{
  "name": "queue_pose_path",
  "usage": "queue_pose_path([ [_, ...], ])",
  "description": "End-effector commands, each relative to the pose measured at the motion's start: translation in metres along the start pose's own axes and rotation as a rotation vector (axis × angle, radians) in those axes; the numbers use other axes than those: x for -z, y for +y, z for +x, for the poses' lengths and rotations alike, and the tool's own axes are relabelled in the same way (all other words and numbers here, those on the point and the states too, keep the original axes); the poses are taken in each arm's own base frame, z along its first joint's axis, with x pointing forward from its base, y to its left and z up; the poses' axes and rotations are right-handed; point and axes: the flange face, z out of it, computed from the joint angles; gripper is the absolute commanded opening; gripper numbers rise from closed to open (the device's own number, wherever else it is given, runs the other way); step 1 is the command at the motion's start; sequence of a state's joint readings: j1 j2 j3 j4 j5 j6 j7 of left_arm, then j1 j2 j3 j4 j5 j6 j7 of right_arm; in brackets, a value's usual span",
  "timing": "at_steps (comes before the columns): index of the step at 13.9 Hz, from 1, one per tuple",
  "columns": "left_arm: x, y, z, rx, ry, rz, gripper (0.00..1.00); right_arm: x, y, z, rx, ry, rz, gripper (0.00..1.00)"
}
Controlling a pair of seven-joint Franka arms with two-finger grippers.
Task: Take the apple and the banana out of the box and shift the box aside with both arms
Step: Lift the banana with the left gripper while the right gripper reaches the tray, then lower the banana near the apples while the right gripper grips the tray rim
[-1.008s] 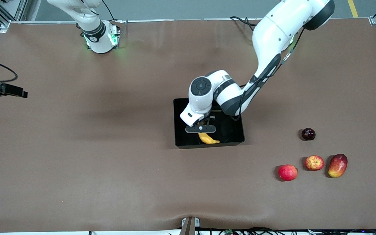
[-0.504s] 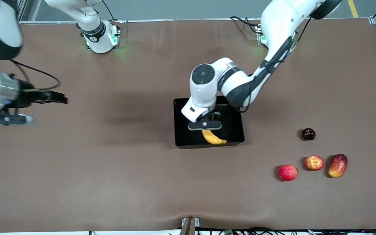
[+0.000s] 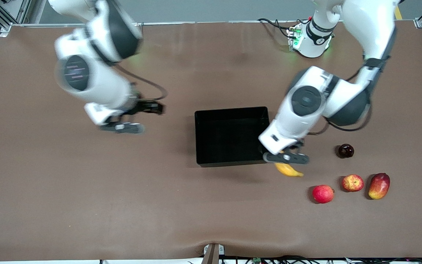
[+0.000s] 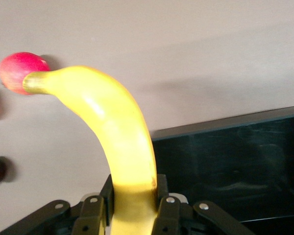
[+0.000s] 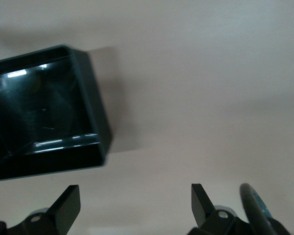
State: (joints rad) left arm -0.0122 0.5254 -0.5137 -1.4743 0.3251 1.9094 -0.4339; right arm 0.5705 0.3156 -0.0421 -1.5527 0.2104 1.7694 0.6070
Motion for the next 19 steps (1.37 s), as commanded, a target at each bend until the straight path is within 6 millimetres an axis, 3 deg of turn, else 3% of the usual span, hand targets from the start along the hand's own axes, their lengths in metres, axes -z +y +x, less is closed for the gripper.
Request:
queue_pose_path([
  [1, -0.010, -0.057, 0.005, -0.062, -0.040, -0.007, 0.00, -0.054, -0.049, -0.004, -0.023, 0.036, 0.008, 1.00],
  [2, -0.018, -0.074, 0.008, -0.097, -0.051, -0.010, 0.00, -0.071, -0.063, -0.008, -0.017, 0.047, 0.009, 1.00],
  [5, -0.053, -0.104, 0.002, -0.226, -0.114, -0.014, 0.00, -0.108, -0.072, 0.001, -0.008, 0.068, 0.000, 1.00],
  [8, -0.080, -0.114, -0.012, -0.444, -0.167, -0.024, 0.00, -0.161, -0.083, 0.023, 0.004, 0.147, 0.036, 1.00],
  [11, -0.098, -0.116, -0.017, -0.691, -0.181, 0.040, 0.00, -0.220, -0.082, 0.046, 0.074, 0.261, -0.005, 1.00],
  [12, -0.107, -0.121, -0.019, -0.734, -0.173, 0.067, 0.00, -0.223, -0.084, 0.044, 0.087, 0.263, -0.013, 0.81],
  [14, -0.132, -0.124, -0.025, -0.786, -0.122, 0.048, 0.00, -0.226, -0.086, 0.039, 0.096, 0.251, -0.026, 0.14],
  [15, -0.151, -0.134, -0.025, -0.807, -0.069, 0.024, 0.00, -0.227, -0.086, 0.037, 0.093, 0.239, -0.036, 0.00],
  [17, -0.178, -0.154, -0.021, -0.810, 0.046, -0.015, 0.00, -0.221, -0.079, 0.040, 0.075, 0.200, -0.066, 0.00],
  [19, -0.189, -0.150, -0.016, -0.802, 0.094, -0.034, 0.00, -0.216, -0.075, 0.042, 0.064, 0.183, -0.075, 0.00],
])
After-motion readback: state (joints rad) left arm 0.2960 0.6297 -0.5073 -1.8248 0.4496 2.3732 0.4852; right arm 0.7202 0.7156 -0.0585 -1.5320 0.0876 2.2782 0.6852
